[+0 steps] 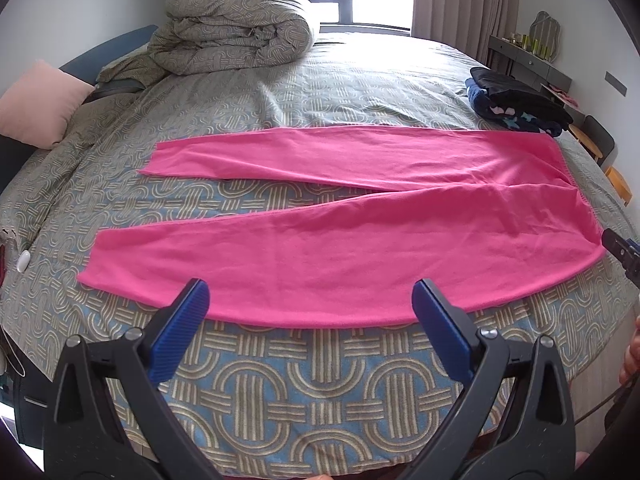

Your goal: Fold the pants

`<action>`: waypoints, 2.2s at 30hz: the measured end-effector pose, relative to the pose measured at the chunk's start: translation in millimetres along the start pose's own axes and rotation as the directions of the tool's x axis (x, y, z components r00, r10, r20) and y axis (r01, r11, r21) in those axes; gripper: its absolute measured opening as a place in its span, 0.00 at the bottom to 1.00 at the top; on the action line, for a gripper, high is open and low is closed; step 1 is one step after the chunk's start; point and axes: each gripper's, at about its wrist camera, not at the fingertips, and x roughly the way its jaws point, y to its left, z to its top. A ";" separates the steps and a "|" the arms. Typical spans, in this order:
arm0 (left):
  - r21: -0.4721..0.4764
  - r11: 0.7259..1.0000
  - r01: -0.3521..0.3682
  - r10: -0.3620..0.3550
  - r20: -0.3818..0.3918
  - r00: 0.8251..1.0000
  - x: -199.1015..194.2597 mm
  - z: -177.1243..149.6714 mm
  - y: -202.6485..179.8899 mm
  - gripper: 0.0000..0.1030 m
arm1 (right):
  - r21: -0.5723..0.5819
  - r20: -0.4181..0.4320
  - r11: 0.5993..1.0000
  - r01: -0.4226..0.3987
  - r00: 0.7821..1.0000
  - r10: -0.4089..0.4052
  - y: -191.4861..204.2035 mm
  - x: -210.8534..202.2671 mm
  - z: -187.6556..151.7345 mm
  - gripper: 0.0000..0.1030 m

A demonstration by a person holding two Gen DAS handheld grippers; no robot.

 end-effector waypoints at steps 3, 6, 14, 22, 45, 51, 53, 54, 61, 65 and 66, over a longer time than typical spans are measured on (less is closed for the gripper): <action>0.003 1.000 -0.005 0.005 -0.001 1.000 0.7 0.1 -1.0 0.98 | 0.000 -0.003 1.000 -0.001 1.000 0.001 0.2 0.7 -1.5 0.88; 0.003 1.000 -0.006 0.006 -0.005 1.000 1.5 0.0 -1.2 0.98 | 0.002 -0.003 1.000 0.001 1.000 -0.001 0.2 0.6 -1.8 0.88; 0.005 1.000 -0.004 0.004 -0.011 1.000 2.9 -0.6 -1.5 0.98 | 0.006 -0.010 1.000 0.002 1.000 -0.002 0.2 3.8 -3.3 0.88; 0.004 1.000 -0.005 0.005 -0.010 1.000 3.3 -1.2 -1.7 0.98 | 0.009 -0.012 1.000 0.001 1.000 0.000 -0.1 4.1 -3.3 0.88; -0.015 1.000 -0.006 0.006 -0.031 0.999 7.5 -2.6 5.3 0.98 | 0.014 -0.016 1.000 0.008 1.000 -0.007 -1.2 4.4 -2.8 0.88; -0.020 1.000 -0.010 0.009 -0.041 0.999 10.5 -3.3 7.1 0.98 | 0.026 -0.031 1.000 0.008 0.999 -0.007 -3.7 8.6 -4.5 0.88; -0.026 1.000 -0.010 0.009 -0.051 0.999 13.1 -4.1 8.8 0.98 | 0.030 -0.035 1.000 0.009 0.999 -0.008 -4.7 9.8 -4.9 0.88; -0.029 1.000 -0.011 0.010 -0.054 0.998 14.4 -4.6 9.7 0.98 | 0.032 -0.037 0.999 0.010 0.999 -0.009 -5.3 10.4 -5.2 0.88; -0.042 0.998 -0.037 0.033 -0.080 0.996 21.4 -7.2 15.4 0.98 | 0.058 -0.055 0.998 0.022 0.998 -0.019 -13.8 18.4 -7.8 0.88; -0.046 0.998 -0.050 0.045 -0.086 0.995 24.7 -7.0 18.4 0.98 | 0.082 -0.091 0.996 0.033 0.996 -0.025 -20.7 28.5 -8.4 0.88; -0.049 0.997 -0.051 0.046 -0.090 0.995 26.1 -6.9 19.3 0.98 | 0.094 -0.106 0.995 0.037 0.994 -0.027 -23.8 32.1 -8.5 0.88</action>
